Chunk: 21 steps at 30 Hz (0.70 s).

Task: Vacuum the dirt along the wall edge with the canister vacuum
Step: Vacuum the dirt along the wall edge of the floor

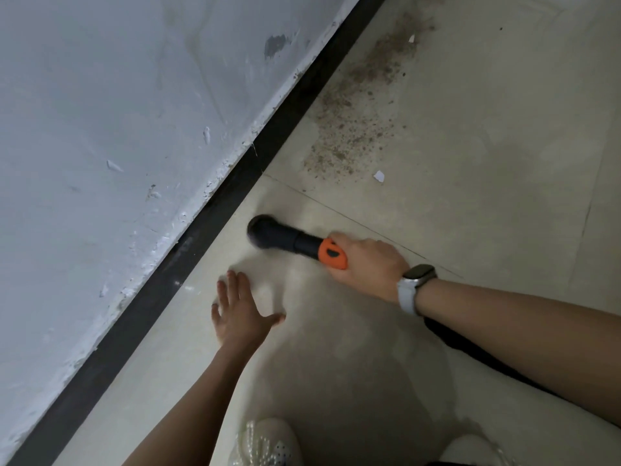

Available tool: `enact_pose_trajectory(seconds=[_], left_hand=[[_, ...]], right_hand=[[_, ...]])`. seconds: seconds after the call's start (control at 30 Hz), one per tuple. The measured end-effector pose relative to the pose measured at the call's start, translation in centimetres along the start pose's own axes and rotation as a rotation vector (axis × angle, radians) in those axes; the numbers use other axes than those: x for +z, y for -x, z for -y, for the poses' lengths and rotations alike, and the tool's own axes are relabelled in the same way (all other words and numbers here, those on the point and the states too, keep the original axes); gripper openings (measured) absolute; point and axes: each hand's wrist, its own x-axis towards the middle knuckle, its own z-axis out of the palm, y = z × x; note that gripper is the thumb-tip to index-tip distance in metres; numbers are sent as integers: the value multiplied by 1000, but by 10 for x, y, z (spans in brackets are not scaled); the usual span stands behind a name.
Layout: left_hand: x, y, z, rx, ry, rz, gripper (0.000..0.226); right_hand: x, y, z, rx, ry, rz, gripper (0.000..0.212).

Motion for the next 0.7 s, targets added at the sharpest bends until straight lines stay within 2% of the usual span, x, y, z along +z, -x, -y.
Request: enact_pose_trajectory(seconds=[0.1, 0.23, 0.37, 0.5, 0.6, 0.7], left_hand=[[-1, 2, 16, 67, 21, 12, 93], [-7, 9, 37, 54, 53, -27, 79], [-13, 15, 52, -55, 68, -92, 77], [-9, 18, 62, -166, 115, -138, 88], [-6, 18, 63, -160, 102, -133, 86], [-6, 18, 65, -147, 80, -119, 86]], right_hand=[[1, -7, 7, -58, 13, 24, 37], [-9, -34, 5, 79, -23, -57, 37], [19, -24, 38, 5, -38, -34, 41], [25, -20, 39, -75, -14, 31, 45], [7, -35, 21, -6, -16, -15, 45], [-11, -50, 8, 165, -74, -66, 45]])
